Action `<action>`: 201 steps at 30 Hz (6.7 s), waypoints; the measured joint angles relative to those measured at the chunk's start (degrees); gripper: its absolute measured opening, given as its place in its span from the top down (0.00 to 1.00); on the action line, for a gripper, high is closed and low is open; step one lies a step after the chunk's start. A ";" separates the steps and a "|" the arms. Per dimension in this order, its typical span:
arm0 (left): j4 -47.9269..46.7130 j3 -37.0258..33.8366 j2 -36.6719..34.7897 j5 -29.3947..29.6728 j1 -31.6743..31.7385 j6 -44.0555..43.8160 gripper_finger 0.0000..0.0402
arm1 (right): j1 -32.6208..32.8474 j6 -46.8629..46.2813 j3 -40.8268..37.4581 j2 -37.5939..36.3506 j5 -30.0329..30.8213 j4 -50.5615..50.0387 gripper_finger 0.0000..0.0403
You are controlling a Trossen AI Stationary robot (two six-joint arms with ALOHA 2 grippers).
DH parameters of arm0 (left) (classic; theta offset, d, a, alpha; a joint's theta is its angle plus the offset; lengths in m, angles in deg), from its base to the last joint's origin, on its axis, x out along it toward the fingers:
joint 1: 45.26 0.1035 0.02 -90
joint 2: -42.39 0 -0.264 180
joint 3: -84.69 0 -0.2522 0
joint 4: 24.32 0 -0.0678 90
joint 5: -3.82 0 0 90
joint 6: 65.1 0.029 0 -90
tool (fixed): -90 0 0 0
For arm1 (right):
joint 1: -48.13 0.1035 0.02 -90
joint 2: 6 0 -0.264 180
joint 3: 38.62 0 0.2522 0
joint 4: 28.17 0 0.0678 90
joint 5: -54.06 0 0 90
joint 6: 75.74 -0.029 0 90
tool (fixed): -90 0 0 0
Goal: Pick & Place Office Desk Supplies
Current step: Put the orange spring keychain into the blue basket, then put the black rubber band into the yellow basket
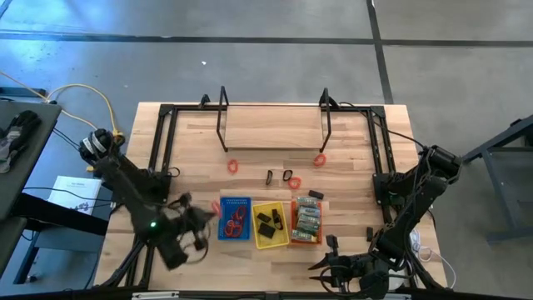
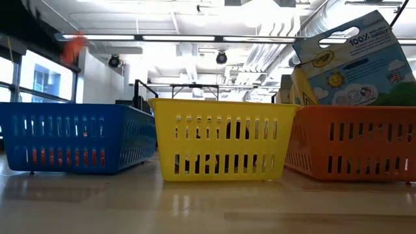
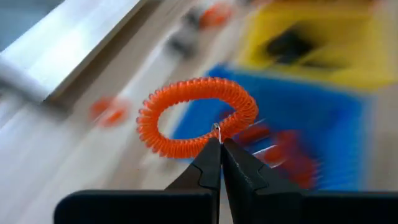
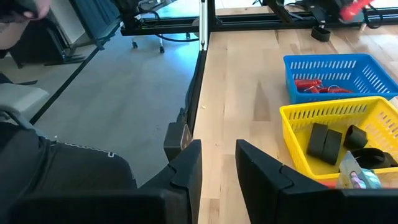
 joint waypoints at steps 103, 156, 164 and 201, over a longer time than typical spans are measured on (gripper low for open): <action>-31.50 -0.59 -4.15 -43.26 7.09 -37.27 0.67 | 0.04 1.68 0.02 0.00 -1.83 1.09 0.79; -6.03 -17.81 -4.24 -53.84 19.66 -11.13 0.99 | 0.04 1.71 0.02 0.00 -2.03 1.04 0.79; -7.27 -6.37 -4.49 -40.06 13.96 -4.08 1.00 | 0.04 1.67 0.02 0.00 -2.15 1.03 0.79; 87.42 8.24 20.42 -27.84 9.98 49.61 1.00 | -9.45 13.38 0.02 7.56 -4.19 25.15 0.35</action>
